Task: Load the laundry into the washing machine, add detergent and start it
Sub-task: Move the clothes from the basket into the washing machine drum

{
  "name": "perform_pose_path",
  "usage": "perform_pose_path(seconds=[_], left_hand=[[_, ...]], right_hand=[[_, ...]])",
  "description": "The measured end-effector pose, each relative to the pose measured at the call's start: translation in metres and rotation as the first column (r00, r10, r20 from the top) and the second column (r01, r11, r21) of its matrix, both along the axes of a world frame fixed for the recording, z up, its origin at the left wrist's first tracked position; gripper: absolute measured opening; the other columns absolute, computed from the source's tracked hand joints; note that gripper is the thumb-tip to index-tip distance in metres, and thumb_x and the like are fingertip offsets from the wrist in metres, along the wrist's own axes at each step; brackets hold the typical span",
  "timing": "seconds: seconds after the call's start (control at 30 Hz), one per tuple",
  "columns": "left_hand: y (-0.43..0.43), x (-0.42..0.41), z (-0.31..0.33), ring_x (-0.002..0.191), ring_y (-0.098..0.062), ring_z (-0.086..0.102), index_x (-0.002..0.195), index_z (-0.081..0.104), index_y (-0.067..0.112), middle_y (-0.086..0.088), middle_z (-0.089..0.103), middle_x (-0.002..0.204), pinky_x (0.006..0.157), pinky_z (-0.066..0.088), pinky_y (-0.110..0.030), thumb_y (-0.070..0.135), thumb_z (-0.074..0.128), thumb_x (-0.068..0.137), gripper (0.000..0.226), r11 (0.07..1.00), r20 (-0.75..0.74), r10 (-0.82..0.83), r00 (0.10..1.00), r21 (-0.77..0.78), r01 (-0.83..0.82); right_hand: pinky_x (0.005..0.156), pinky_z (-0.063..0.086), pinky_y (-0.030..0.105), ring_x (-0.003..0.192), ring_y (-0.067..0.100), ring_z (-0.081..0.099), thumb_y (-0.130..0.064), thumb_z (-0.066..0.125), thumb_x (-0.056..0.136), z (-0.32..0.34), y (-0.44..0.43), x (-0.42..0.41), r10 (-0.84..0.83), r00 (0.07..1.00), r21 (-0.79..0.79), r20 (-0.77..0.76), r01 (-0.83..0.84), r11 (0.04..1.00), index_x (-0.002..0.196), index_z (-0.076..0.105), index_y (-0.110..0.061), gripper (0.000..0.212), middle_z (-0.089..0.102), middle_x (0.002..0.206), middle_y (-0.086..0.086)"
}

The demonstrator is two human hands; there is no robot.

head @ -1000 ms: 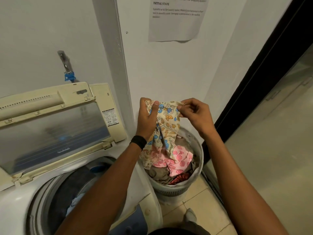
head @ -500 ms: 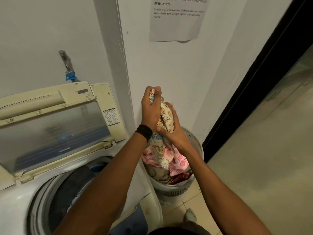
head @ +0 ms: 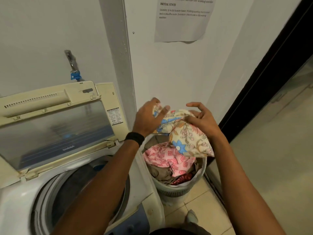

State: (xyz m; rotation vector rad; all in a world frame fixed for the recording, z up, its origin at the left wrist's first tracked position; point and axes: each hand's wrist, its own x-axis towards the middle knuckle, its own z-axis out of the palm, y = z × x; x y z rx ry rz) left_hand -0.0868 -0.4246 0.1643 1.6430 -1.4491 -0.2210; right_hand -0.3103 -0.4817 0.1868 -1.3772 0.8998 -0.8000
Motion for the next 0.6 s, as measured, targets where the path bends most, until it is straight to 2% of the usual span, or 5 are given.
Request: perform_pose_path(seconds=[0.13, 0.23, 0.4, 0.5, 0.6], left_hand=[[-0.002, -0.042, -0.002, 0.089, -0.015, 0.069, 0.113, 0.064, 0.02, 0.004, 0.073, 0.097, 0.082, 0.056, -0.041, 0.056, 0.055, 0.1, 0.04, 0.959, -0.224, -0.274, 0.935, 0.004, 0.282], [-0.007, -0.047, -0.003, 0.098, -0.02, 0.066, 0.114, 0.066, 0.02, 0.003, 0.073, 0.099, 0.086, 0.056, -0.042, 0.055, 0.059, 0.098, 0.039, 0.967, -0.358, -0.243, 0.902, -0.019, 0.253], [-0.009, -0.028, -0.019, 0.106, -0.023, 0.068, 0.119, 0.062, 0.023, -0.001, 0.071, 0.107, 0.087, 0.06, -0.046, 0.063, 0.052, 0.098, 0.046, 0.999, -0.449, -0.049, 0.892, -0.014, 0.047], [-0.005, -0.019, -0.018, 0.095, -0.014, 0.071, 0.114, 0.053, 0.012, -0.002, 0.07, 0.101, 0.077, 0.061, -0.039, 0.048, 0.057, 0.101, 0.039, 0.999, -0.504, -0.037, 0.863, -0.033, 0.023], [0.007, -0.02, -0.021, 0.095, -0.012, 0.069, 0.117, 0.042, 0.019, -0.003, 0.066, 0.106, 0.08, 0.058, -0.039, 0.037, 0.058, 0.1, 0.029, 1.0, -0.582, -0.024, 0.813, -0.027, 0.01]], right_hand=[[0.07, 0.056, 0.032, 0.077, 0.019, 0.071, -0.003, 0.074, 0.089, 0.009, 0.008, 0.04, -0.23, 0.961, -0.039, 0.151, 0.239, 0.97, 0.094, 0.066, -0.013, 0.014, 0.074, 0.087, 0.007], [0.076, 0.058, 0.034, 0.085, 0.021, 0.072, -0.009, 0.067, 0.096, 0.008, 0.013, 0.053, -0.238, 0.94, 0.076, 0.246, 0.226, 0.971, 0.101, 0.069, -0.012, 0.007, 0.074, 0.096, 0.009], [0.105, 0.053, 0.043, 0.124, 0.016, 0.064, -0.047, 0.062, 0.095, 0.003, 0.014, 0.027, 0.026, 1.0, -0.063, -0.016, -0.027, 0.998, 0.136, 0.063, -0.04, 0.042, 0.063, 0.138, -0.005], [0.096, 0.058, 0.032, 0.12, 0.013, 0.067, -0.036, 0.07, 0.097, -0.012, 0.027, 0.022, 0.156, 0.98, -0.145, -0.122, -0.173, 0.974, 0.152, 0.044, -0.041, 0.061, 0.062, 0.14, -0.007], [0.097, 0.058, 0.032, 0.12, 0.01, 0.066, -0.021, 0.065, 0.101, -0.024, 0.042, 0.042, 0.001, 0.999, -0.288, -0.051, -0.015, 0.957, 0.149, 0.048, -0.023, 0.051, 0.062, 0.138, -0.009]])
